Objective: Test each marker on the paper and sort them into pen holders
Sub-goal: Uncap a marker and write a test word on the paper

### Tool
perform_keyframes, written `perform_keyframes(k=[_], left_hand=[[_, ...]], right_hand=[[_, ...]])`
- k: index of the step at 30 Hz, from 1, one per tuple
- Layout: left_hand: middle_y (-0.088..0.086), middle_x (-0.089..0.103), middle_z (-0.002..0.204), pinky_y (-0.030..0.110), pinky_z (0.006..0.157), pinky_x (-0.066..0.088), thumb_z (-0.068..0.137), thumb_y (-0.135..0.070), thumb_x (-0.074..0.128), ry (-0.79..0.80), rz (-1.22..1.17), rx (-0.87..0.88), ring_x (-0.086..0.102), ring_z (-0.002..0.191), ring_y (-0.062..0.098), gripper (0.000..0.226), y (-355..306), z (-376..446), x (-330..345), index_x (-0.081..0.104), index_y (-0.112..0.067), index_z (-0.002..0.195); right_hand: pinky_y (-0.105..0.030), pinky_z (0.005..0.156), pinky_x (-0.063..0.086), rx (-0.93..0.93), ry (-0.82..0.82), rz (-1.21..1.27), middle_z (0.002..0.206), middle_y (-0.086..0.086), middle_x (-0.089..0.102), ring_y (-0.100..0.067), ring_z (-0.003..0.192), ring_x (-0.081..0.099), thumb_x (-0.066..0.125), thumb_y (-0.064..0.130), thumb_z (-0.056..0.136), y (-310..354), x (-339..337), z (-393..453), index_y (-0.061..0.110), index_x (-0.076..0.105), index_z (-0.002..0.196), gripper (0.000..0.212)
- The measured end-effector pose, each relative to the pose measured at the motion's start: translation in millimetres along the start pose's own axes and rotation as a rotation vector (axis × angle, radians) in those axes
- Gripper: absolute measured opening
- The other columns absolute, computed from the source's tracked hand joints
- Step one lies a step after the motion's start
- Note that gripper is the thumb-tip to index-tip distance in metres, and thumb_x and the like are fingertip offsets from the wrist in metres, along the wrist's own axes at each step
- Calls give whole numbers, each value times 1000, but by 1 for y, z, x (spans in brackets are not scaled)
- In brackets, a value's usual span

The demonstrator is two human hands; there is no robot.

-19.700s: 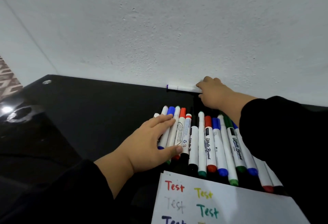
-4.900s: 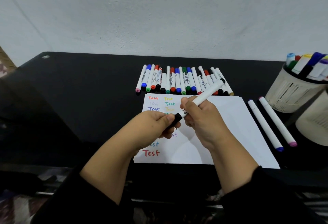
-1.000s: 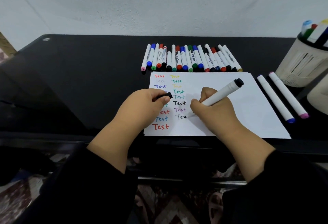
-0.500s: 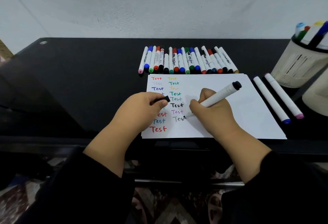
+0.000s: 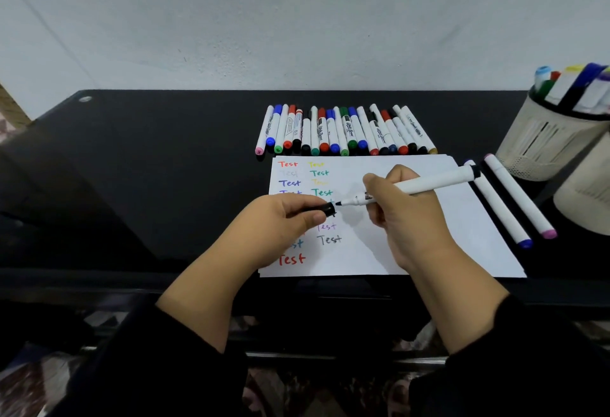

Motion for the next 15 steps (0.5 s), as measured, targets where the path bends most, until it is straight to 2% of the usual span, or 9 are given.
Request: perform_keyframes(k=[2, 4, 11, 15], left_hand=[[-30, 58, 75, 0, 51, 39, 89, -34, 60, -5, -22, 23, 54, 67, -10, 22, -3, -1, 0, 56, -54, 82], [-32, 57, 74, 1, 54, 39, 88, -32, 60, -18, -45, 38, 52, 66, -17, 23, -5, -2, -1, 56, -54, 82], [-33, 55, 81, 6, 61, 34, 87, -34, 60, -33, -45, 72, 50, 75, -16, 19, -4, -1, -2, 59, -49, 98], [-32, 56, 82, 2, 59, 38, 87, -36, 60, -52, -59, 91, 51, 76, -17, 21, -4, 0, -4, 63, -43, 107]], right_hand=[[-21, 46, 33, 6, 17, -40, 41, 3, 41, -9, 38, 37, 61, 7, 86, -1, 4, -1, 15, 36, 58, 38], [-19, 44, 34, 12, 24, -54, 40, 3, 42, -8, 37, 37, 61, 8, 86, -1, 6, -1, 15, 36, 59, 37], [-23, 47, 34, 14, 88, -37, 42, 1, 45, -11, 40, 39, 64, 11, 86, 0, 14, -3, 15, 39, 57, 39], [-25, 48, 31, 68, 135, -64, 45, 6, 44, -8, 42, 36, 71, 19, 82, -4, 21, -3, 18, 44, 59, 35]])
Point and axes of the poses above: each hand's wrist, its own z-axis towards the middle knuckle, its own x-axis out of the palm, y = z × x, the point moved 5 cm from there along z, towards the middle knuckle
